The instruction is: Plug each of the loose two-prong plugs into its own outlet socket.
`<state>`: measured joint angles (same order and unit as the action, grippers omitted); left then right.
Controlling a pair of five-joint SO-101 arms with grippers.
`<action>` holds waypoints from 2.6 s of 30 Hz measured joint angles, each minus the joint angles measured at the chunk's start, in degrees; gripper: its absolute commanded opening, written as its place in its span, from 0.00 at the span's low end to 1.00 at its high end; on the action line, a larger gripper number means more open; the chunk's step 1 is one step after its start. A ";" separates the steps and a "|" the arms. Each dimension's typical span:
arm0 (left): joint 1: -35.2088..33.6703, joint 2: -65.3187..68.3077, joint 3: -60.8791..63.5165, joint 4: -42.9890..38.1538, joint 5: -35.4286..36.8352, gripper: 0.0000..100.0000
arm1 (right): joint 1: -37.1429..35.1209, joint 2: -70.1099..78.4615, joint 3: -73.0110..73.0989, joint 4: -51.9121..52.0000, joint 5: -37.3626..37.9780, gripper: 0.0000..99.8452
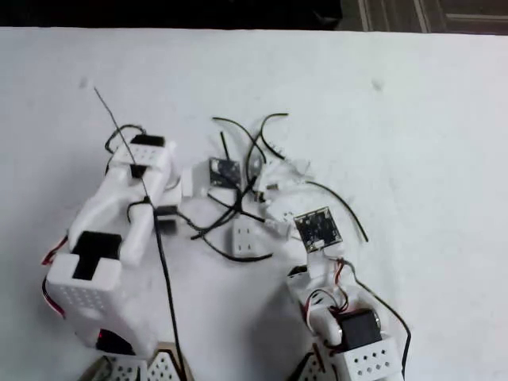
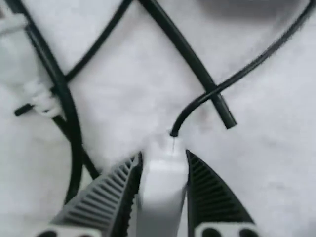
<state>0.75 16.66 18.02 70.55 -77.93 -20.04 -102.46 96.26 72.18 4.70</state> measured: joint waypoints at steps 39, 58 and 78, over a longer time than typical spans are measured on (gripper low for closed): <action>-8.70 -42.55 25.14 -21.45 30.42 0.02 | 0.00 0.00 0.00 0.00 0.00 0.02; -1.49 -48.88 49.85 -31.91 27.08 0.02 | 0.00 0.00 0.00 0.00 0.00 0.02; 0.09 -49.93 40.97 -8.79 29.63 0.29 | 0.00 0.00 0.00 0.00 0.00 0.02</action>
<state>0.84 -33.27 58.99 61.76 -48.31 -20.04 -102.46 96.26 72.18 4.70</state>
